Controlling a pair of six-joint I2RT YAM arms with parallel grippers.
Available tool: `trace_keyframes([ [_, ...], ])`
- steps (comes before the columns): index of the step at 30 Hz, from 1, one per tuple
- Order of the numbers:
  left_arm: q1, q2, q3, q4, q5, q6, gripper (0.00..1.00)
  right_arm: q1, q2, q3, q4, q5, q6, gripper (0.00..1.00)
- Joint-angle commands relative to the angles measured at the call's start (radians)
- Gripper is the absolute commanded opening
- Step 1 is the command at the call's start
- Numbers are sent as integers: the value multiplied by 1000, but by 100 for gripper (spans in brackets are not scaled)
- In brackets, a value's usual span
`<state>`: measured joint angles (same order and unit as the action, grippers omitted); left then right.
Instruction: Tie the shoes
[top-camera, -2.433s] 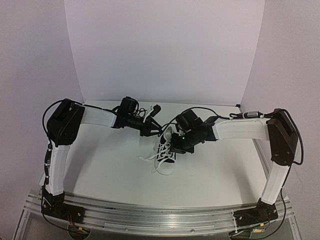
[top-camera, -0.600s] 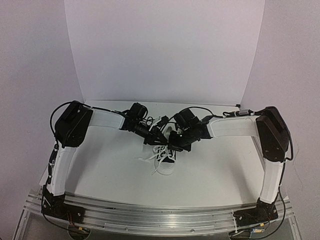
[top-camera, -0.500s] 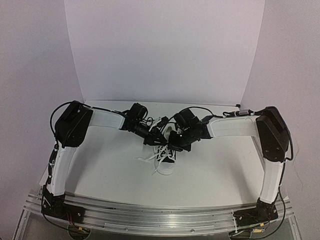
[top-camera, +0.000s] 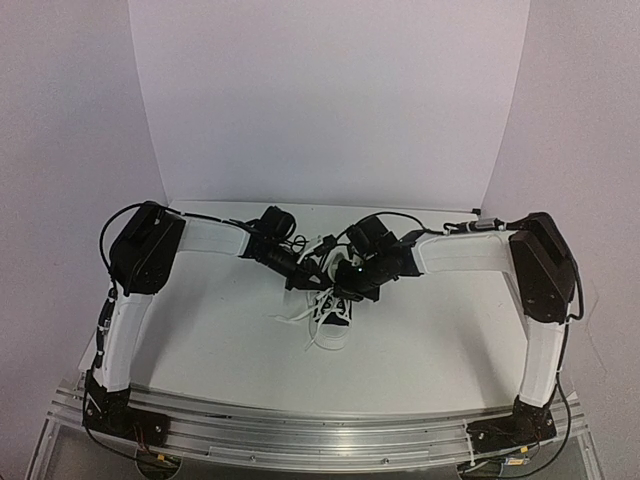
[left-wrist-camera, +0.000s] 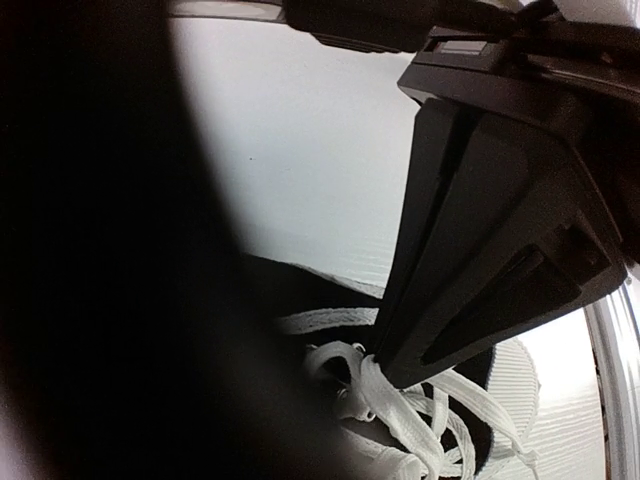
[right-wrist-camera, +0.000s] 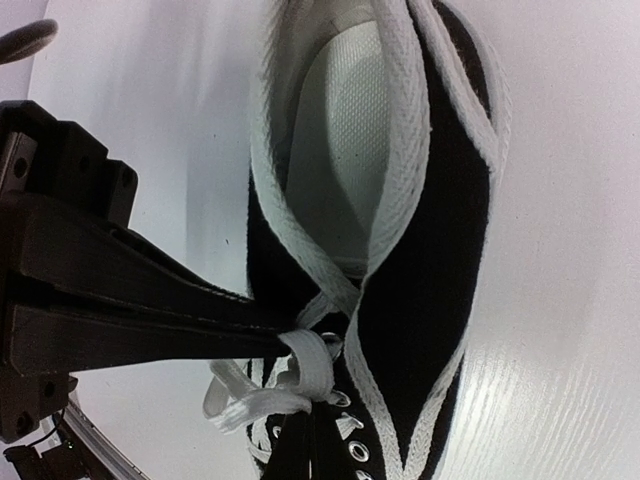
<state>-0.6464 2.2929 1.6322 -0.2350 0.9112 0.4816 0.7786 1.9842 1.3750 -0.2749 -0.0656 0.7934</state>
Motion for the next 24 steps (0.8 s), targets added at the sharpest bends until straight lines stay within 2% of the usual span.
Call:
trace_keyframes([
  [1,-6,-71,42,-23,3,-31,0,-1,18,35,39,-14,13,0],
  [13,-5,-113,34,-12,48,-124,0,-6,25,14,97,-10,80,0],
  [24,-18,-126,-54,9,75,-135,0,-41,33,-125,378,20,230,0],
])
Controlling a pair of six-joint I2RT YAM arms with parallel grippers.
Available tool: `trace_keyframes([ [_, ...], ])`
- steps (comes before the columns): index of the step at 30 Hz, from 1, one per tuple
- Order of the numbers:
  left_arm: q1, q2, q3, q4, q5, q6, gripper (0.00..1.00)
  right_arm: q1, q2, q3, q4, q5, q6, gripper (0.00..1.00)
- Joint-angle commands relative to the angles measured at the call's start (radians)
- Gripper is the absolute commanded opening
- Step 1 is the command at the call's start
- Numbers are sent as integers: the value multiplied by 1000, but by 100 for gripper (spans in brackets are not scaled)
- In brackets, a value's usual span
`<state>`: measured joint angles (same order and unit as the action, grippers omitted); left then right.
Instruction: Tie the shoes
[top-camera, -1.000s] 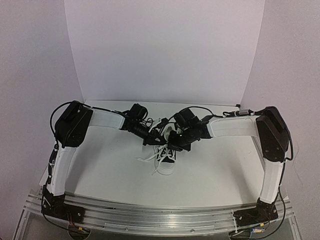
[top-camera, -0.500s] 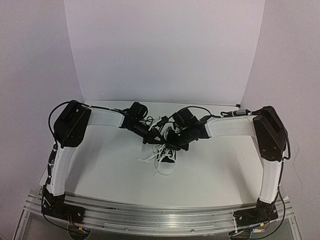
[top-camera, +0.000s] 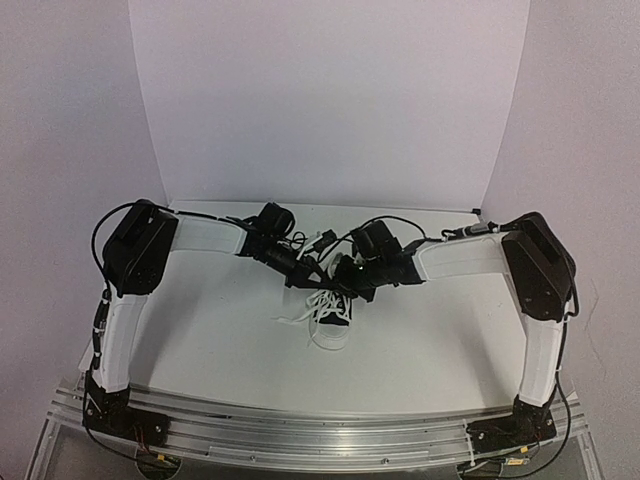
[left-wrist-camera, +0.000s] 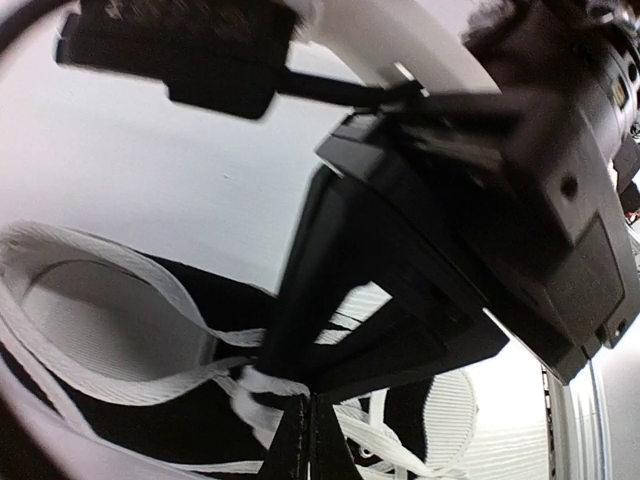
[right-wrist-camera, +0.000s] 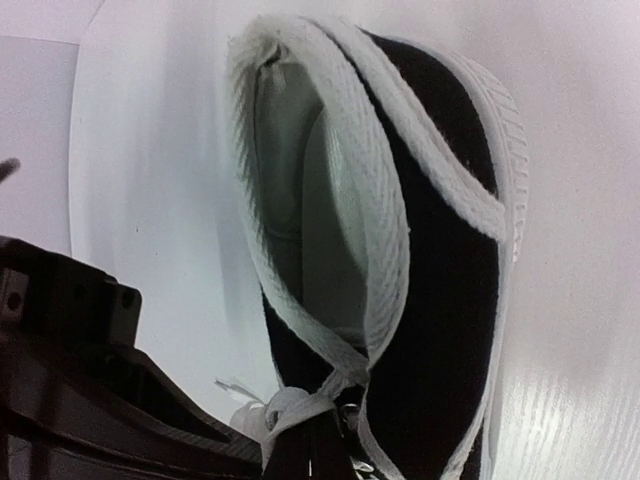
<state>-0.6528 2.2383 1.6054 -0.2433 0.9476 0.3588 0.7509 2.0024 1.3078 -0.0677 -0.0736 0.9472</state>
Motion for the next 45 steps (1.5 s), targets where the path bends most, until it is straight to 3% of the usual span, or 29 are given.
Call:
trace_keyframes([
  [1,-12,-72,-37,20,38,-13,0,-16,7,-92,231,31,97,0],
  [3,-13,-72,-52,32,46,-14,0,-21,-4,-134,330,37,109,0],
  [17,-43,-17,-118,192,-1,1,0,-21,22,-170,374,3,139,0],
  [20,-47,-14,-126,207,13,1,0,-21,22,-176,372,-8,142,5],
  [24,-47,-13,-130,213,6,-6,0,-21,-11,-177,311,-33,133,25],
  [26,-47,-13,-133,205,-4,16,0,-21,-42,-170,248,-35,118,27],
  [31,-47,-10,-133,215,-3,29,0,-21,-82,-150,146,-56,92,25],
  [35,-47,-12,-122,232,-8,14,0,-22,-90,-132,75,-48,96,13],
  [42,-30,-19,-91,171,-37,-7,0,-22,-117,-103,-36,-55,46,21],
  [45,-10,-33,-77,138,-62,-2,0,-22,-138,-123,-37,-34,47,15],
])
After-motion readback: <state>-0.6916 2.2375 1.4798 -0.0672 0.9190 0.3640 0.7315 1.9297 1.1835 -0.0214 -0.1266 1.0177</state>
